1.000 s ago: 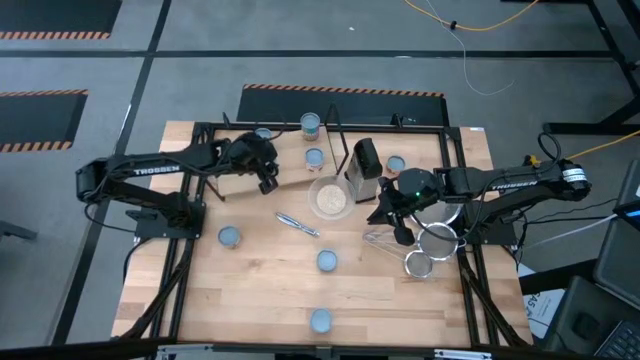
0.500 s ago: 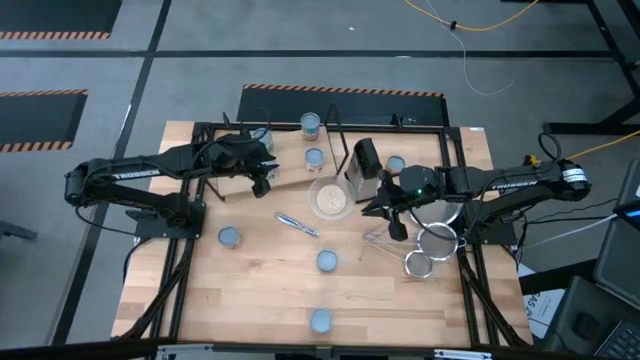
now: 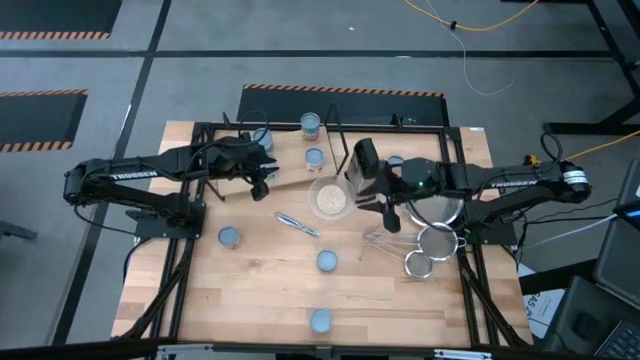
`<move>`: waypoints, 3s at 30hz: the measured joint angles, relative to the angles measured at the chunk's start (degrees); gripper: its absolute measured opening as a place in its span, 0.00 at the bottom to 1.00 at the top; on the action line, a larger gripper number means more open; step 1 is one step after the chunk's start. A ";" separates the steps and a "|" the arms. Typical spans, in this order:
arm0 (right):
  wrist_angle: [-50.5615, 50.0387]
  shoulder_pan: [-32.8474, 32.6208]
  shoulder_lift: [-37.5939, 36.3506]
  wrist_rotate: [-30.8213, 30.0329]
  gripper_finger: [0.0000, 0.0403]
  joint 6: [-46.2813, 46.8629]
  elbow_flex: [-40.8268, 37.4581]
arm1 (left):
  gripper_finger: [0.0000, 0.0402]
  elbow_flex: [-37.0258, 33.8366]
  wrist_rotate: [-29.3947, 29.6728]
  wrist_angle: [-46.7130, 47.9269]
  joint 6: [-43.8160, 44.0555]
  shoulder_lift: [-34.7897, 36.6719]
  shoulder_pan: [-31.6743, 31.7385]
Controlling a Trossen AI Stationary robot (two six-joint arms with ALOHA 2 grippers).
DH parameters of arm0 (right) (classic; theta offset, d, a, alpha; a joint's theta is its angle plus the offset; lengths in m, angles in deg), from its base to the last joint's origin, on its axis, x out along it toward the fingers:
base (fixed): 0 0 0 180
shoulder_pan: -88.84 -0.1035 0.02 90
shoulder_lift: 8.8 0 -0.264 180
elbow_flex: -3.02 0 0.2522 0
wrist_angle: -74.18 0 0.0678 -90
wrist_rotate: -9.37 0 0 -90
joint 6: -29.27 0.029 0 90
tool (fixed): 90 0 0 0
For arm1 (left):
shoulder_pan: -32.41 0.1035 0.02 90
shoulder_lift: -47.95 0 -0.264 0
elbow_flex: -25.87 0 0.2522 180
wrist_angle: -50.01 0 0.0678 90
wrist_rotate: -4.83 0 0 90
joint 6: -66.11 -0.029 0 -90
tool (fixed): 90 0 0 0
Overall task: Pick and place cans onto a shelf
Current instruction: Move the yellow can to the center of the table
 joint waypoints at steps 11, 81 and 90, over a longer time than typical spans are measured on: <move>-27.83 2.53 -0.04 -1.74 0.58 -4.47 18.00 | 0.25 -0.02 0.00 -0.01 -0.02 0.00 0.00; -7.63 38.90 18.30 -3.94 0.56 -17.80 -11.23 | 0.25 -0.07 -0.01 0.01 0.25 -0.04 0.01; -7.55 38.92 18.82 -3.99 0.48 -17.87 -11.23 | 0.25 -0.07 -0.01 0.01 0.28 -0.04 0.01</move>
